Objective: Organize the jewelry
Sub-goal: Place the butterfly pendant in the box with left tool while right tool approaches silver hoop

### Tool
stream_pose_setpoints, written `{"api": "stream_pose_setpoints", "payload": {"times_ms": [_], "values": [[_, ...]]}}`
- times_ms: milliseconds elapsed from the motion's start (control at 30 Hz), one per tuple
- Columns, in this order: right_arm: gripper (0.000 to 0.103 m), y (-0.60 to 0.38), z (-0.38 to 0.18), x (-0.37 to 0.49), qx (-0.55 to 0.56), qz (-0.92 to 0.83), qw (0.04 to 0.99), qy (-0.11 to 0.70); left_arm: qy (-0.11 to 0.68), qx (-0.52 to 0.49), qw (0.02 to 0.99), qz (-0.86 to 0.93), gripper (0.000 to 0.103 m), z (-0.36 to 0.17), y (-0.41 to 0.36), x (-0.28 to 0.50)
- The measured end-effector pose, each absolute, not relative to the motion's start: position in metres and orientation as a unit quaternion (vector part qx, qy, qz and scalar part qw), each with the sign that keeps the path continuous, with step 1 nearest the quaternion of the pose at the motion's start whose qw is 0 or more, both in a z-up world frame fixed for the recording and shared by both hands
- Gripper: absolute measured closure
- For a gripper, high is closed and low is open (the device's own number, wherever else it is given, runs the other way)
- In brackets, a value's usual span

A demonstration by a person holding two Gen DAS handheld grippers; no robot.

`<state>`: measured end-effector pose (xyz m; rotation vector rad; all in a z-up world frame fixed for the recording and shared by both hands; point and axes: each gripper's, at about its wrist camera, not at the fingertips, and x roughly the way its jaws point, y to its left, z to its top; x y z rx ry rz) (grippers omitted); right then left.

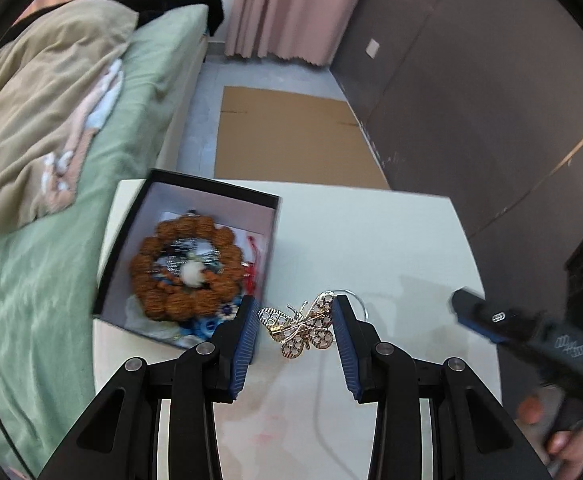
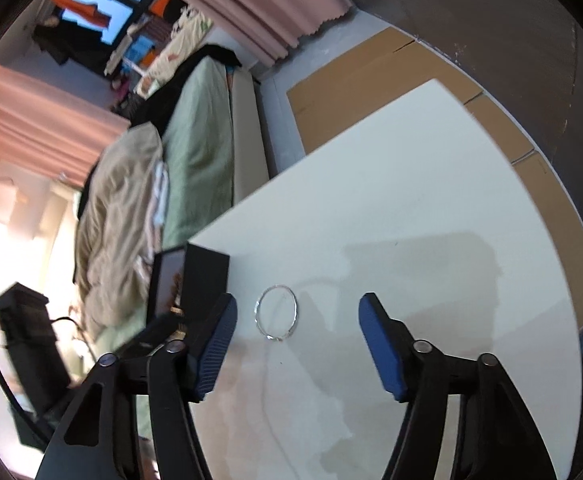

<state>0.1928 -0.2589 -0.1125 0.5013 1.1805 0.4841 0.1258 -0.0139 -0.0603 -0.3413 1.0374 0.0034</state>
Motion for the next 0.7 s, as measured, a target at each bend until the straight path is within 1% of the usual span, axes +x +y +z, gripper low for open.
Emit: {"api": "stream_pose_setpoints", "payload": {"times_ms": [33,167,267,400,567,633,667,700], "values": [[0.042,-0.254,-0.115,0.192,0.223,0.221,0.775,0.548,0.490,-0.166,0.856,0.001,0.063,-0.057,-0.009,0.123],[0.054,-0.236,-0.122,0.189,0.190,0.213,0.779,0.558,0.464,-0.188,0.866,0.000,0.063,-0.042,0.013,0.110],[0.059,-0.224,-0.126,0.188,0.167,0.211,0.782,0.562,0.454,-0.207,0.866,0.005,0.063,-0.042,0.032,0.106],[0.064,-0.208,-0.133,0.184,0.133,0.200,0.788,0.566,0.445,-0.231,0.865,0.010,0.063,-0.044,0.053,0.102],[0.067,-0.188,-0.134,0.181,0.081,0.188,0.801,0.562,0.448,-0.248,0.859,0.002,0.063,-0.052,0.060,0.104],[0.074,-0.182,-0.136,0.181,0.062,0.178,0.808,0.558,0.454,-0.250,0.855,0.000,0.063,-0.056,0.059,0.106],[0.080,-0.181,-0.138,0.182,0.057,0.171,0.809,0.559,0.457,-0.250,0.853,0.000,0.063,-0.058,0.058,0.108],[0.083,-0.180,-0.141,0.183,0.057,0.166,0.808,0.562,0.460,-0.251,0.852,-0.001,0.063,-0.060,0.057,0.109]]}}
